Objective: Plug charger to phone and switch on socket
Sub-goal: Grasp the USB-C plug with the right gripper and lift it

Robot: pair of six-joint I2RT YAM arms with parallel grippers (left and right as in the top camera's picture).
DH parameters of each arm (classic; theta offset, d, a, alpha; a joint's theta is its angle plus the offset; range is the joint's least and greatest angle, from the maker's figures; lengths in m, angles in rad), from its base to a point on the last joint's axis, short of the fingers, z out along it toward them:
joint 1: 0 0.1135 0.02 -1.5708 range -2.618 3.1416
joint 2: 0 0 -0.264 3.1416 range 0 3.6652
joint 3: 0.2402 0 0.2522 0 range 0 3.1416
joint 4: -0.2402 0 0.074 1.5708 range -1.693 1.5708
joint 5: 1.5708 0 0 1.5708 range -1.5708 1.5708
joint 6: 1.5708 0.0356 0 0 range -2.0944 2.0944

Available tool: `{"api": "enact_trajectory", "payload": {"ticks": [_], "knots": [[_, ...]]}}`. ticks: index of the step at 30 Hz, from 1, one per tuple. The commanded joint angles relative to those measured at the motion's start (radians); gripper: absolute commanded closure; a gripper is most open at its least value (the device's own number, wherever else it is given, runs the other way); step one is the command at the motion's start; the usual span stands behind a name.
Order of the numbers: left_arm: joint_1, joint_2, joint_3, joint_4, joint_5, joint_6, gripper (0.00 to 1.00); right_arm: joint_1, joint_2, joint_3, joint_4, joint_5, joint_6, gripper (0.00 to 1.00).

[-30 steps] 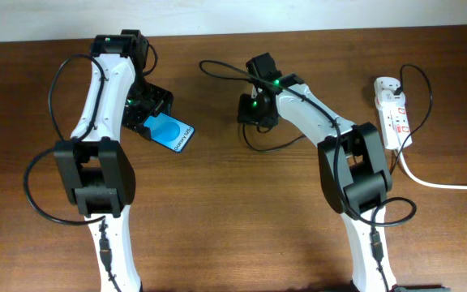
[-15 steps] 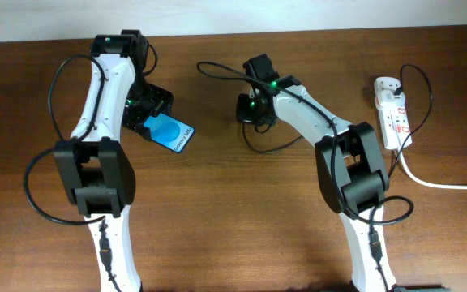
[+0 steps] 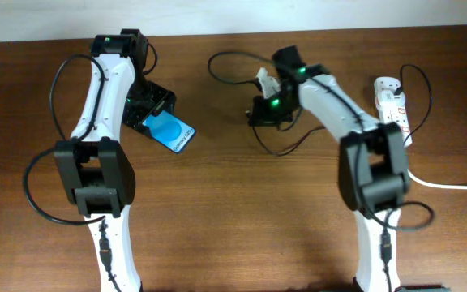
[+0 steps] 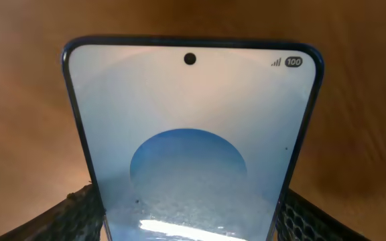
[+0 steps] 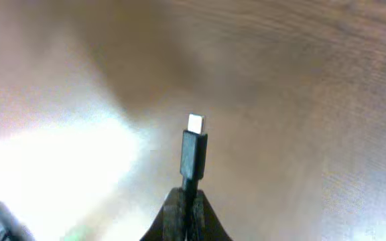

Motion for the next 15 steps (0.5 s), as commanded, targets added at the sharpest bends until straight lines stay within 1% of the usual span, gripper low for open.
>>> {"api": "enact_trajectory", "payload": {"ticks": [1,5,10,15], "knots": [[0.0,-0.049,0.019,0.034,0.14,0.131,1.0,-0.028,-0.165,0.012,-0.119,-0.167,-0.226,0.96],[0.0,-0.049,0.018,0.056,0.204,0.139,1.0,-0.046,-0.261,0.011,-0.23,-0.167,-0.253,0.96],[0.0,-0.049,0.018,0.083,0.309,0.203,1.0,-0.053,-0.381,0.011,-0.334,-0.167,-0.26,0.96],[-0.015,-0.049,0.019,0.083,0.322,0.228,1.0,-0.053,-0.469,0.011,-0.409,-0.167,-0.26,0.96]]}}
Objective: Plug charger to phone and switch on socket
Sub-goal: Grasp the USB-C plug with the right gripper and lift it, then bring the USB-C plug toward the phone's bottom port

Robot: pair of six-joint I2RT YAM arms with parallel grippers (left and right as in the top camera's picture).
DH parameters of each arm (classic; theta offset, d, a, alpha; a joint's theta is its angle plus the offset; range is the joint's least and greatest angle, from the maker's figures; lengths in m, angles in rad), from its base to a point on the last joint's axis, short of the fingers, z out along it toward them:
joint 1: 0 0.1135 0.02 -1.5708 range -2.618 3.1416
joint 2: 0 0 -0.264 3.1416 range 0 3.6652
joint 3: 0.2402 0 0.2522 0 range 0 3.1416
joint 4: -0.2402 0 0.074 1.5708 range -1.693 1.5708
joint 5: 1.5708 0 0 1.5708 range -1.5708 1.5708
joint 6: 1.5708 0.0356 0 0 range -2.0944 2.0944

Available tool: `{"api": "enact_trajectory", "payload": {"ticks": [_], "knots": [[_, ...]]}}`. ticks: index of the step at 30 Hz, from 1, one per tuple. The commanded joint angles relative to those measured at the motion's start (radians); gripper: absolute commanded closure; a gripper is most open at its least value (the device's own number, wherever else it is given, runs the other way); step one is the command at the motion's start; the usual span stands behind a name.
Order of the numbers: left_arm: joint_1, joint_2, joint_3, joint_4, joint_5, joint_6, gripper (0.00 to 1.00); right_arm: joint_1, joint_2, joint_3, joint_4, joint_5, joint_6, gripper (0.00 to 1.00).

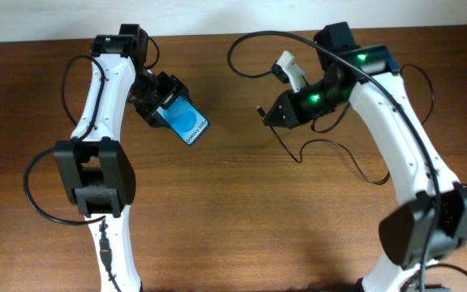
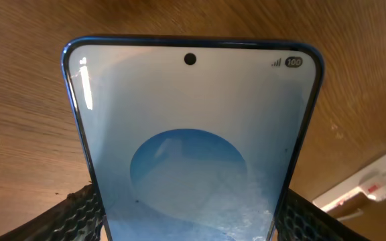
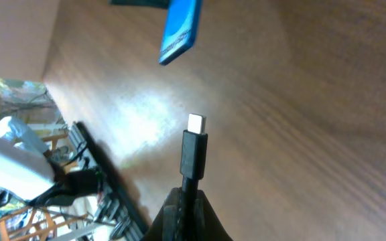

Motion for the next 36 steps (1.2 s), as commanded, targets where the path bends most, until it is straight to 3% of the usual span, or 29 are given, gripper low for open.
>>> {"api": "enact_trajectory", "payload": {"ticks": [1,11,17,22,30,36], "knots": [[-0.017,-0.049,0.018,0.002,0.063,0.054,1.0,-0.004,-0.092,0.009,-0.044,-0.021,-0.019,0.96],[-0.057,-0.049,0.019,0.002,0.074,0.054,1.0,0.001,-0.227,-0.226,-0.013,-0.021,-0.019,0.96],[-0.082,-0.049,0.019,0.008,0.073,0.057,1.0,0.104,-0.224,-0.369,0.171,0.093,0.098,0.96],[-0.089,-0.049,0.018,0.005,0.073,0.057,1.0,0.193,-0.207,-0.383,0.224,0.217,0.148,0.96],[-0.114,-0.049,0.018,0.005,0.072,0.057,1.0,0.241,-0.093,-0.383,0.314,0.18,0.213,0.96],[-0.14,-0.049,0.019,0.01,0.072,0.057,1.0,0.285,-0.088,-0.384,0.38,0.262,0.262,0.96]]}}
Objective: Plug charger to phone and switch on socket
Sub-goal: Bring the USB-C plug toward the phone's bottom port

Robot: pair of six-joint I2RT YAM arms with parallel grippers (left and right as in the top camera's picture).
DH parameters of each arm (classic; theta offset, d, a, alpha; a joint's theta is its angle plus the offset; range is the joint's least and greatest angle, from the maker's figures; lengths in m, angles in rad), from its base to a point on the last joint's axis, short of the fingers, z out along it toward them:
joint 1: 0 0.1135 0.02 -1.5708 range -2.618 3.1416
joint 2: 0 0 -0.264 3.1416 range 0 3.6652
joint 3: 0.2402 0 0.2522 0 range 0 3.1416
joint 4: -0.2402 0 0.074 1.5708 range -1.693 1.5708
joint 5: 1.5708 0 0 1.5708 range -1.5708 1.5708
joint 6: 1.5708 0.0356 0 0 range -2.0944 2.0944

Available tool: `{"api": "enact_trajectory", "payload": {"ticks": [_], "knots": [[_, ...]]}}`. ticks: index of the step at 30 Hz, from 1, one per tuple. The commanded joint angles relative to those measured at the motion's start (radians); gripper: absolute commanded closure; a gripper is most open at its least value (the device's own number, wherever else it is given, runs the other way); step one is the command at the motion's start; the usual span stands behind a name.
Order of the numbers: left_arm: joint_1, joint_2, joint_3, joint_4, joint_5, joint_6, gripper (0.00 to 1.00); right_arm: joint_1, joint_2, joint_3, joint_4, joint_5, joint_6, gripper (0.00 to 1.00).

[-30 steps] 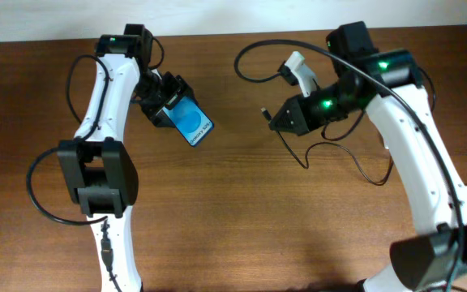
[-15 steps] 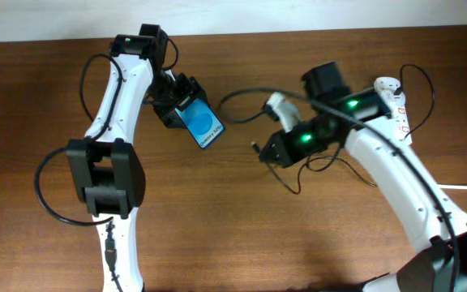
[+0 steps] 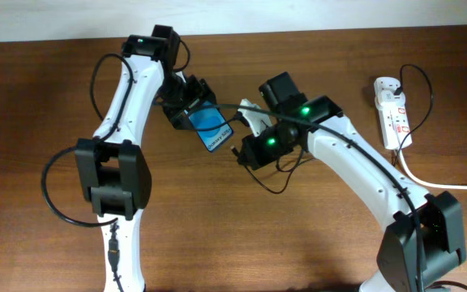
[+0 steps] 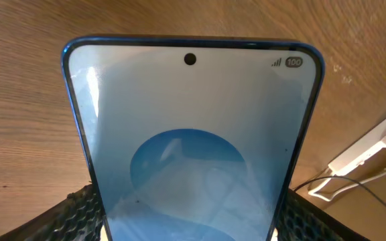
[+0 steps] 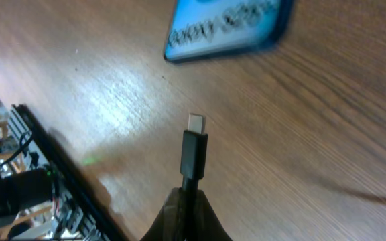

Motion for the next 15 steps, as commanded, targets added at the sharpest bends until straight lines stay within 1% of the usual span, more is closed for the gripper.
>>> {"api": "enact_trajectory", "payload": {"ticks": [1,15], "knots": [[-0.02,-0.049,0.018,0.003,0.029,0.019,1.0,0.03,-0.002,-0.003,0.025,0.063,0.054,0.96],[-0.024,-0.049,0.019,0.002,0.045,0.019,1.0,0.029,0.029,-0.006,0.044,0.06,0.072,0.96]]}}
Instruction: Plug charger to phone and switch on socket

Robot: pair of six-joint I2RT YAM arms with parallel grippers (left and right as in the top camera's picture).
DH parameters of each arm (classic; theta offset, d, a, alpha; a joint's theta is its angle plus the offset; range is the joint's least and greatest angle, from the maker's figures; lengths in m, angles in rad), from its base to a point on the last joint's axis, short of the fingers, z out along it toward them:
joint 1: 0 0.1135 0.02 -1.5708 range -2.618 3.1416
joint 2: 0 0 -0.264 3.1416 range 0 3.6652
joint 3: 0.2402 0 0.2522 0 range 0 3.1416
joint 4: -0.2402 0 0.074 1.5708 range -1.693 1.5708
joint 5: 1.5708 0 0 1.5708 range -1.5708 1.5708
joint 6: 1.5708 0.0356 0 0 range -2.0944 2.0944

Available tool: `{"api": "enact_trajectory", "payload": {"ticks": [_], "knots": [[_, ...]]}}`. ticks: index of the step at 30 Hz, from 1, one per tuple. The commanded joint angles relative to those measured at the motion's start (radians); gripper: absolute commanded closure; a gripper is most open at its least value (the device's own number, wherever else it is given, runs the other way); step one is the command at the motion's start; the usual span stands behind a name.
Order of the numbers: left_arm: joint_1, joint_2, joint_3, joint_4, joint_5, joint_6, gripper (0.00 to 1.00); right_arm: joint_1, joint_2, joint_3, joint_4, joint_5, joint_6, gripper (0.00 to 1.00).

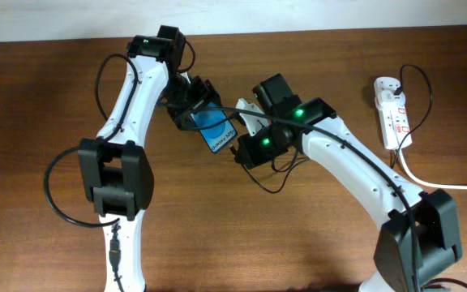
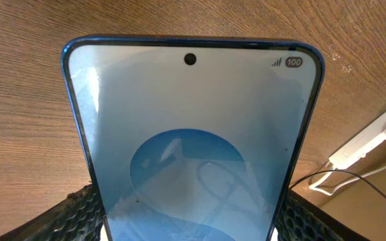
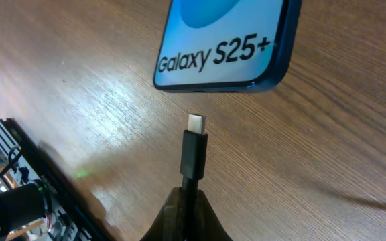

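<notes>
My left gripper [image 1: 186, 109] is shut on the blue phone [image 1: 216, 130], held tilted above the table; its lit screen [image 2: 191, 140] fills the left wrist view between the black pads [image 2: 79, 213]. My right gripper [image 1: 243, 151] is shut on the black charger cable [image 3: 194, 155], whose silver plug tip [image 3: 196, 123] points at the phone's lower edge [image 3: 220, 86] with a small gap between them. The white socket strip [image 1: 393, 112] lies at the far right of the table, and its end shows in the left wrist view [image 2: 372, 138].
Loose black cable [image 1: 278, 174] loops on the table under the right arm. A white charger brick [image 1: 246, 111] sits near the phone. A white lead [image 1: 444, 185] runs off the right edge from the strip.
The phone has come closer to the plug and now stands sharp just ahead of the tip. Both grippers have kept their holds, and the arms shifted only slightly.
The left gripper held the phone at the back left while the right gripper held the plug apart near the middle. Then the right arm stood raised further right. Then both arms met at the table's middle, and now the plug tip faces the phone's lower edge closely.
</notes>
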Motion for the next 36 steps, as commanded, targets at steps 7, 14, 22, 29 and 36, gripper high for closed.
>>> {"api": "enact_trajectory", "payload": {"ticks": [7,14,22,29,36], "knots": [[-0.008,-0.049,0.018,0.002,0.034,0.019,1.0,0.028,0.011,-0.006,0.008,0.079,-0.026,0.96],[-0.016,-0.049,0.018,-0.003,0.034,0.019,1.0,0.057,0.011,-0.006,0.029,0.111,-0.027,0.96],[-0.016,-0.049,0.018,-0.011,0.056,0.019,1.0,0.057,0.011,-0.006,0.024,0.141,-0.035,0.96],[-0.016,-0.049,0.019,-0.021,0.056,0.019,1.0,0.057,0.011,-0.006,0.027,0.14,-0.042,0.96],[-0.018,-0.049,0.019,-0.034,0.06,0.02,1.0,0.056,0.011,-0.006,0.03,0.152,-0.042,0.96]]}}
